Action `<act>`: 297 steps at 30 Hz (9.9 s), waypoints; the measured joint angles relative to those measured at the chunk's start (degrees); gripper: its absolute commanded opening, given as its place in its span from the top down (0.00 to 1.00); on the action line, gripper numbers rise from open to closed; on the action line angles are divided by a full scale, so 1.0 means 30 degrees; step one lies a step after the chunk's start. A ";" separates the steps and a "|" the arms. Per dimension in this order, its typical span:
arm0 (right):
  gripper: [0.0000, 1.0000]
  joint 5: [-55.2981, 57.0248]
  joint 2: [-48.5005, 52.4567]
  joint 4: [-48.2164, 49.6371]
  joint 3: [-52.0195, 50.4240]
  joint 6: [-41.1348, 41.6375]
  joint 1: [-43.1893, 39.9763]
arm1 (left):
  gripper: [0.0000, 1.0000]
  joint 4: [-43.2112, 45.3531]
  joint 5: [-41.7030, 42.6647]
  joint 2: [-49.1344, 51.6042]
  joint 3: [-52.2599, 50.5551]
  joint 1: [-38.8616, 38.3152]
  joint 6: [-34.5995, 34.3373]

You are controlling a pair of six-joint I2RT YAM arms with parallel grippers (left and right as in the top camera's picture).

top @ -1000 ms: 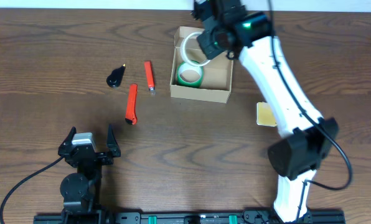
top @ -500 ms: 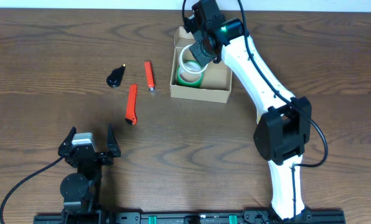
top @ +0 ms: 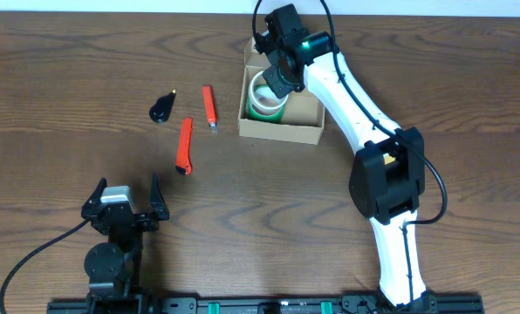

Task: Pack container
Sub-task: 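Lift the white tape and lower it into the box onto the green tape, then open the right gripper and move it to the yellow sticky-note pad, then lower the right gripper and close it on the sticky-note pad edge, then lift the sticky-note pad and carry it over the box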

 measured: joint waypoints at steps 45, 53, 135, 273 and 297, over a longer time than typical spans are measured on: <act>0.80 0.1202 -0.4262 -0.2805 0.2244 0.1093 0.0051 | 0.04 -0.0007 0.0000 0.0000 0.0000 0.0000 0.0000; 0.93 0.3366 -0.6309 -0.3169 0.2244 0.1894 -0.1158 | 0.04 -0.0007 0.0000 0.0000 0.0000 0.0000 0.0000; 0.15 -0.0619 -0.7883 0.2892 -1.7078 0.7781 -0.9457 | 0.04 -0.0015 0.0000 0.0000 0.0007 0.0000 0.0000; 0.46 -0.1676 -0.8000 -0.0714 -1.2808 0.5501 -0.8845 | 0.04 -0.0015 -0.0007 0.0000 0.0007 0.0000 0.0000; 0.48 -0.1668 -0.8000 -0.2681 -0.2506 0.5166 -0.2047 | 0.04 -0.0015 -0.0007 0.0000 0.0007 0.0000 0.0000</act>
